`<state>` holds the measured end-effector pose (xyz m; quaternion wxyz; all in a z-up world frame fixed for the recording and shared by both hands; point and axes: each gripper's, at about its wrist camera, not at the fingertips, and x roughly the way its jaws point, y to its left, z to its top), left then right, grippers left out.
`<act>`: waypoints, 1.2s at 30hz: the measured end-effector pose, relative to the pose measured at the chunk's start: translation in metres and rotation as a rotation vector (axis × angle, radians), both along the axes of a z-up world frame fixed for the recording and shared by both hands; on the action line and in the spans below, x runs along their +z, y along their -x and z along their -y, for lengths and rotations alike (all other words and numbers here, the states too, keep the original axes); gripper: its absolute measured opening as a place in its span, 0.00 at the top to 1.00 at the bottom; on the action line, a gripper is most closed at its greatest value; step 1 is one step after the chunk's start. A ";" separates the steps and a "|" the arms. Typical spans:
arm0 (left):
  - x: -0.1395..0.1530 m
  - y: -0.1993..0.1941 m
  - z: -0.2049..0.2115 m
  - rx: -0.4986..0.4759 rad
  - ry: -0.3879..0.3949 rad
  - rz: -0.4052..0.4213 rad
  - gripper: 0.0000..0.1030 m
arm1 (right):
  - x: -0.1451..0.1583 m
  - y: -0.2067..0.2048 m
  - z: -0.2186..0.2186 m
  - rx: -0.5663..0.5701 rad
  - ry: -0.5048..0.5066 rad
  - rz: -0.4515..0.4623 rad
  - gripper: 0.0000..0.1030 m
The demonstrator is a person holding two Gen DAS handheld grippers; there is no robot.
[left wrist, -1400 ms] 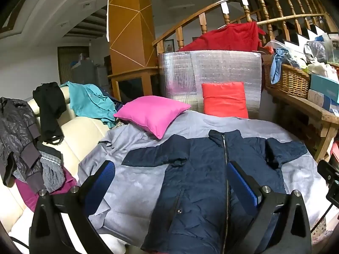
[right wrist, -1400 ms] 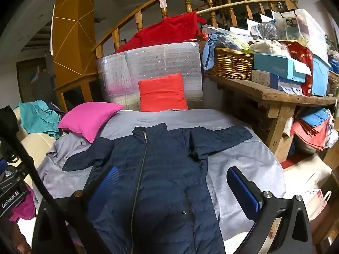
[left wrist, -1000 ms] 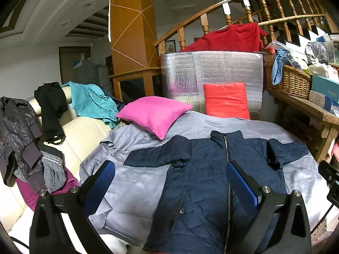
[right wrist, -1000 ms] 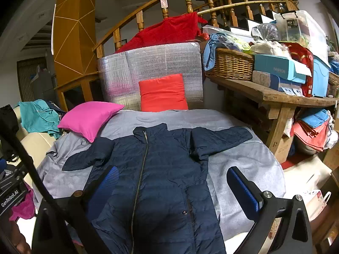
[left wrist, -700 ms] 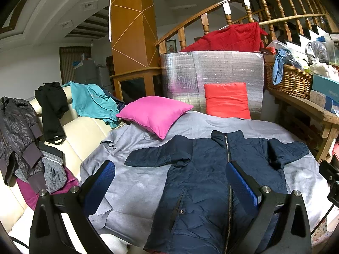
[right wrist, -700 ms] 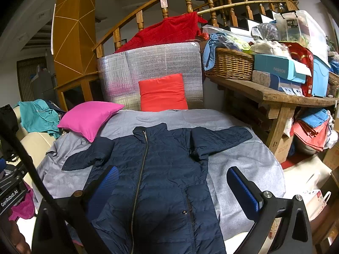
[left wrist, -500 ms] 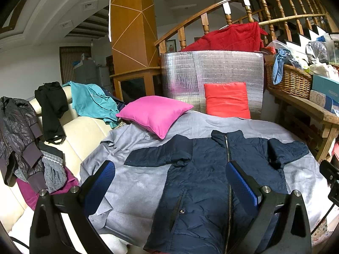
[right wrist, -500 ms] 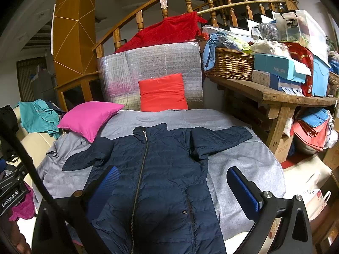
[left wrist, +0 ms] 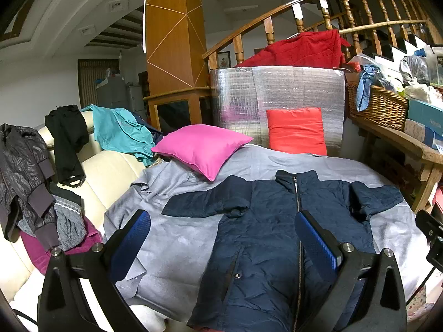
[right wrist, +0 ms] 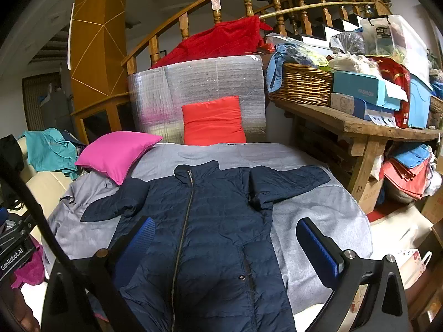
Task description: Fold large clothes
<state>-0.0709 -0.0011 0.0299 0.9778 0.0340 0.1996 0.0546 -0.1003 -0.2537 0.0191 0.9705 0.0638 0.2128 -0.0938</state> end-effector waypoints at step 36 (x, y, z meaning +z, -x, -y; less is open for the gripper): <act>0.000 -0.003 -0.011 0.032 0.013 0.011 0.00 | -0.005 -0.011 -0.003 0.012 -0.054 -0.048 0.00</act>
